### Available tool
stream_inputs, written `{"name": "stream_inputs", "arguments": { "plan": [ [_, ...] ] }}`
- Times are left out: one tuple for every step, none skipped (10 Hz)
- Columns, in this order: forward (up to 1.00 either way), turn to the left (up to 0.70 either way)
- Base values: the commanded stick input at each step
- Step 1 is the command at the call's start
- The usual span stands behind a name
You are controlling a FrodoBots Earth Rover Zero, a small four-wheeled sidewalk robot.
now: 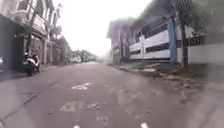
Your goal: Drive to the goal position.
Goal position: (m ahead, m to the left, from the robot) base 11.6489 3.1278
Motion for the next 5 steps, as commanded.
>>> {"name": "stream_inputs", "arguments": {
  "plan": [
    [1.00, 0.01],
    [1.00, 0.01],
    [1.00, 0.01],
    [1.00, 0.01],
    [1.00, 0.01]
  ]
}}
